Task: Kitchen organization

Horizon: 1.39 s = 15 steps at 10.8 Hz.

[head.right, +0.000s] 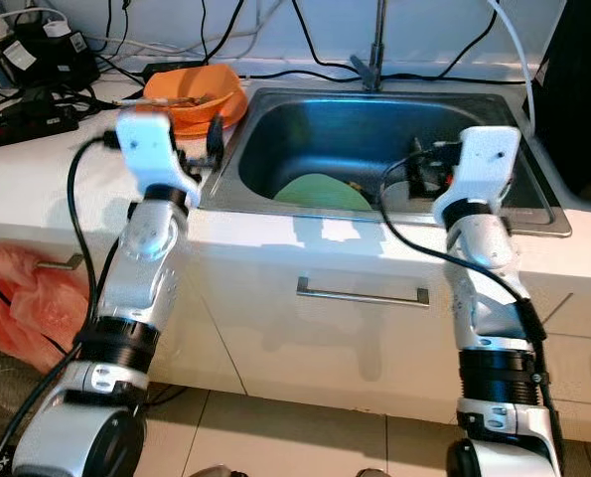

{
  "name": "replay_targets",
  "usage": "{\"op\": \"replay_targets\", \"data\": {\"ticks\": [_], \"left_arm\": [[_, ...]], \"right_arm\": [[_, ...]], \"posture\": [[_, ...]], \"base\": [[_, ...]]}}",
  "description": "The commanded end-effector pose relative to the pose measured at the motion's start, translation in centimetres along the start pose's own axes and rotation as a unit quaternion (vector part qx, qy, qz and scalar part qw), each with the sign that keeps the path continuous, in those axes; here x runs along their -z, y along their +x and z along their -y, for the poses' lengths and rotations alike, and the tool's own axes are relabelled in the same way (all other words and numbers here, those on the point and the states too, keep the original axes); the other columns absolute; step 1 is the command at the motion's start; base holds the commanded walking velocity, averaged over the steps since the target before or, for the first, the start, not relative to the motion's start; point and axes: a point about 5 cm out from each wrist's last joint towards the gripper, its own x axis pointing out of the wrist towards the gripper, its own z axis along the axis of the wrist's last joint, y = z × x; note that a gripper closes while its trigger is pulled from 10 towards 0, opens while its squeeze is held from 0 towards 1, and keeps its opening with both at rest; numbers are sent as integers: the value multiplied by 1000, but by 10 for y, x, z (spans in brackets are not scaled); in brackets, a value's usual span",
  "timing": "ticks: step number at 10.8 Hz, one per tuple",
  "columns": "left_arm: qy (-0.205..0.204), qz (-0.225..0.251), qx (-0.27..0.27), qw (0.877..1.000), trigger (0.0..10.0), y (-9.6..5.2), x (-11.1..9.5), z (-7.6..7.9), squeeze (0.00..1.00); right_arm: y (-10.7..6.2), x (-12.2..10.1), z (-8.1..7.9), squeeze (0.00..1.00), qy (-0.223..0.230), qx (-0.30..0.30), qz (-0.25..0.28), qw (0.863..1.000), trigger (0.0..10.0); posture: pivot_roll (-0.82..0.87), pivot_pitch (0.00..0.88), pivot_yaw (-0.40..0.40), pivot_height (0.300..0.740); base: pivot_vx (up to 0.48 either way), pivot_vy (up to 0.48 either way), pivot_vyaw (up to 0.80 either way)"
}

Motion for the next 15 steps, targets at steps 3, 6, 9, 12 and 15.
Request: {"op": "replay_targets", "data": {"ticks": [3, 6, 9, 12, 15], "left_arm": [[32, 16, -21, 999, 10000, -2, -6, -9, 0], [31, 7, -24, 999, 10000, -5, -8, -14, 0], [22, -2, -38, 999, 10000, -2, -15, -23, 0], [19, -25, -27, 999, 10000, 1, -8, -15, 0], [20, -26, -16, 999, 10000, 1, -8, -10, 0]], "right_arm": [[6, -12, -9, 0, 10, 13, 30, 999, 10000], [0, -4, -30, 0, 31, -23, 9, 999, 10000], [2, -2, -40, 0, 66, -29, 13, 997, 10000], [7, -3, -27, 0, 72, -4, 14, 997, 10000], [18, 4, -26, 0, 84, 12, -24, 996, 10000]], "posture": [[-10, 0, 52, 740], [29, 0, 77, 740], [61, 0, 90, 740], [59, 0, 89, 740], [92, 0, 48, 740]], "base": [[0, 0, 0], [0, 0, 0], [0, 0, 0], [0, 199, 0], [0, 351, 0]]}}
